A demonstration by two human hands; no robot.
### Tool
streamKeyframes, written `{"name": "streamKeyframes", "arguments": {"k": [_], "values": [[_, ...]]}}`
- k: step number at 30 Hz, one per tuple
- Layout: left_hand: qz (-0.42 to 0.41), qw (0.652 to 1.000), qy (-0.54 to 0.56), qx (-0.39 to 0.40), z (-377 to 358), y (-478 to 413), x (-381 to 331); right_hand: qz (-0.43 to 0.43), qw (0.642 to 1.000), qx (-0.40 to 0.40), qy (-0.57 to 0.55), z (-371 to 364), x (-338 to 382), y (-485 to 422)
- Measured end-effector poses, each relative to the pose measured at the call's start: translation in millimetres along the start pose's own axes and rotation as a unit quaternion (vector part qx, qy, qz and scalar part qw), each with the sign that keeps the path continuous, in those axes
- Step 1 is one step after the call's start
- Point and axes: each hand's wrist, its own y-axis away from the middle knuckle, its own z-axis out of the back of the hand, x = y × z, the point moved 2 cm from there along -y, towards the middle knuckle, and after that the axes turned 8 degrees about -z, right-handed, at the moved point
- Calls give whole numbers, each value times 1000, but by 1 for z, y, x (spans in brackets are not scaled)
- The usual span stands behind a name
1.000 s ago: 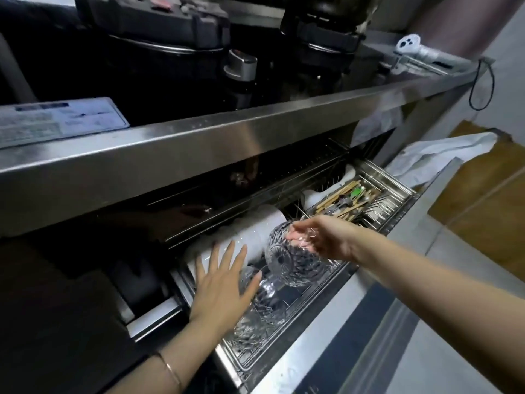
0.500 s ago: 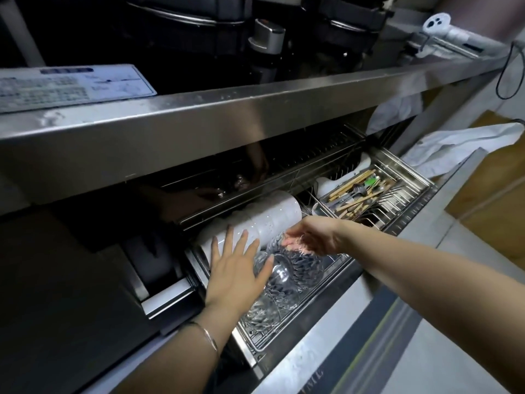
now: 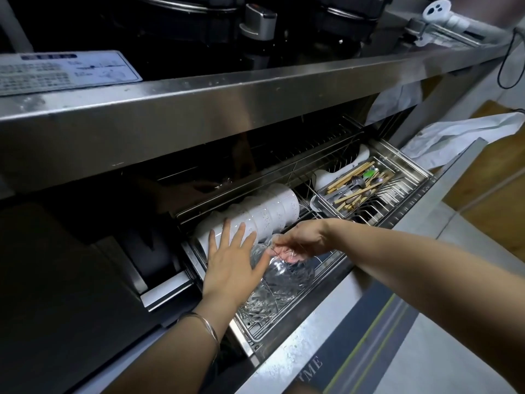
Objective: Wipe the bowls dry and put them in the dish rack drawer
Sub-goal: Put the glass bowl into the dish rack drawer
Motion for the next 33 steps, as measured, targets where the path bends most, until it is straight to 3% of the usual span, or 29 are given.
{"name": "streamKeyframes", "arguments": {"k": [7,14,19,21,23,26,30,33], "values": [[3,1000,1,17,2,1,-1,12,999,34,-24,-5,3,4],[2,1000,7,22,1,1,0,-3,998,2,58,-4,5,13],[-2,999,23,26,1,-2,1,76,974,-174,123,-3,15,47],[0,998,63,12,2,0,3,147,965,-214,47,-4,13,66],[11,993,118,1,6,2,5,226,938,-263,-25,-8,8,89],[12,981,196,6,28,9,-5,331,866,-369,-65,-23,0,134],[-57,969,239,2,95,19,-30,425,792,-423,-118,-52,-1,196],[-122,964,232,-47,165,38,-39,469,757,-448,-80,-80,9,239]]}}
